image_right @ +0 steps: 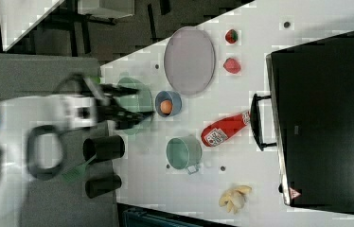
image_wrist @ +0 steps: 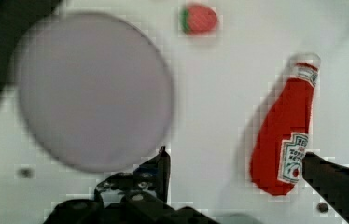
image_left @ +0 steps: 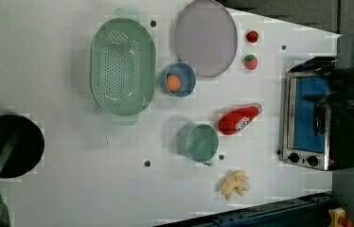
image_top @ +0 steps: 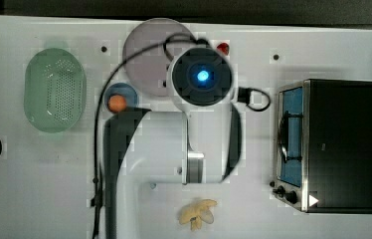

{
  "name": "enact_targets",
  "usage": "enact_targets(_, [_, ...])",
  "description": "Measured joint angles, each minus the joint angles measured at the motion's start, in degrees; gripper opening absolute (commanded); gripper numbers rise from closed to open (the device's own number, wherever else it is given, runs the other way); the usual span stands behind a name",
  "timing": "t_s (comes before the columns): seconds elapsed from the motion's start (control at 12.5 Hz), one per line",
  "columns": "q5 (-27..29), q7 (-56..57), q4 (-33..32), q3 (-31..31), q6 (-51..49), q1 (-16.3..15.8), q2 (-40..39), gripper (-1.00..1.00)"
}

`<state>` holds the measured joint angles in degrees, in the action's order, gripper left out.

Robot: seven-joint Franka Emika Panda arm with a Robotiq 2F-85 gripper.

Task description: Pick Ketchup from oven and place it on table.

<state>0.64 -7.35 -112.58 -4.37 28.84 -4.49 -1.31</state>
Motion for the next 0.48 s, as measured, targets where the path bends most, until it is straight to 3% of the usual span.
enact_targets(0.24, [-0.29,-0.13,9.96,-0.93,-16.54,0.27,7.12,1.00])
enact_targets(0.48, [0.28,-0.96,17.12,-1.66,-26.72,1.07,8.33,1.00])
